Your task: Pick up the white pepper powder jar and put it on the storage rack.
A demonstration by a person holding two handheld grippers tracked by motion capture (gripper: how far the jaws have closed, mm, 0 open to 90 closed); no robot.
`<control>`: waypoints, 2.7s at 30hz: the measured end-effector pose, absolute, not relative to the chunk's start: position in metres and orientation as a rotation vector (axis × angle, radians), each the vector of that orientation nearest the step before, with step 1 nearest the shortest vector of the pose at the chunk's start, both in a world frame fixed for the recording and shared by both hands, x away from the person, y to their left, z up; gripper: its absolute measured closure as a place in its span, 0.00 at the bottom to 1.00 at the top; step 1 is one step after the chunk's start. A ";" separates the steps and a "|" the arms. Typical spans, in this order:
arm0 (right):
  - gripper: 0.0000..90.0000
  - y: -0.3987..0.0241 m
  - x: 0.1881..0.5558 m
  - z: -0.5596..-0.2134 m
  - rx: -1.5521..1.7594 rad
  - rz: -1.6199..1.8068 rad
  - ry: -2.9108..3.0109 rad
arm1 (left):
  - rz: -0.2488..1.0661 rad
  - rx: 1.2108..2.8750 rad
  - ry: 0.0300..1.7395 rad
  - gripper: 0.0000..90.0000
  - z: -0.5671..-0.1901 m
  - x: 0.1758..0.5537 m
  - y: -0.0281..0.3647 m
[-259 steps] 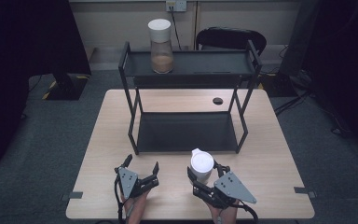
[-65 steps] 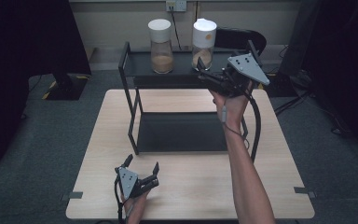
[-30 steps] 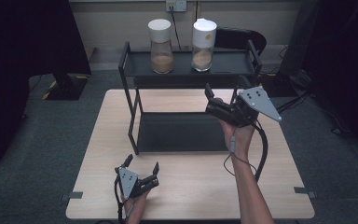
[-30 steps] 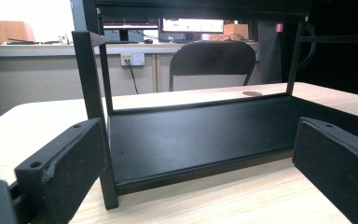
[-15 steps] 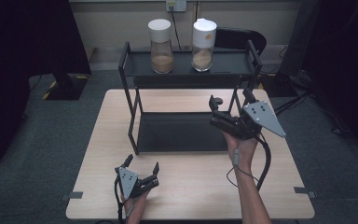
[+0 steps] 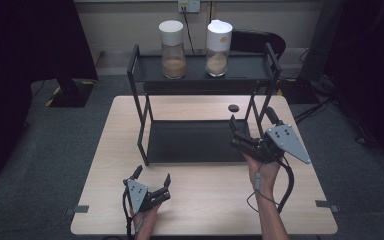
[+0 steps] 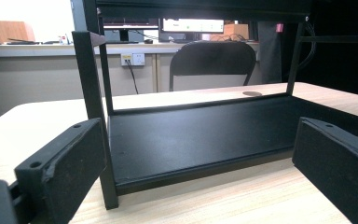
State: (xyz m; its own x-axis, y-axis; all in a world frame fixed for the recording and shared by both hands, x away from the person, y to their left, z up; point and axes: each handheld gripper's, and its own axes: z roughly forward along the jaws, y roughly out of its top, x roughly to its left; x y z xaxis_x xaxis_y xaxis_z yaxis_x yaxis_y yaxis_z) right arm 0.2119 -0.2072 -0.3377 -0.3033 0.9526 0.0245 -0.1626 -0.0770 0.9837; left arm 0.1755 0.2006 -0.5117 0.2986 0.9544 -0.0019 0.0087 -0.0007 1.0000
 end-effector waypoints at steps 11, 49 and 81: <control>0.00 -0.205 0.200 -0.361 0.958 1.525 1.271 | 0.979 1.343 0.989 0.02 -0.512 0.175 0.201; 0.00 -0.205 0.169 -0.430 1.034 1.470 1.303 | 0.980 1.344 0.988 0.02 -0.512 0.175 0.201; 0.00 -0.206 0.160 -0.480 1.085 1.412 1.322 | 0.981 1.344 0.988 0.02 -0.512 0.175 0.200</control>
State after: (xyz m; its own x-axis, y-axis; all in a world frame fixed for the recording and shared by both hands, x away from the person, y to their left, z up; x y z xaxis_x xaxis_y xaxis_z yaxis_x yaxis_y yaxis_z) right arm 0.1597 -0.2063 -0.4803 -0.2188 0.9755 0.0232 -0.0409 -0.0329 0.9986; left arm 0.1753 0.2004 -0.5119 0.2983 0.9545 0.0004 0.0071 -0.0026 1.0000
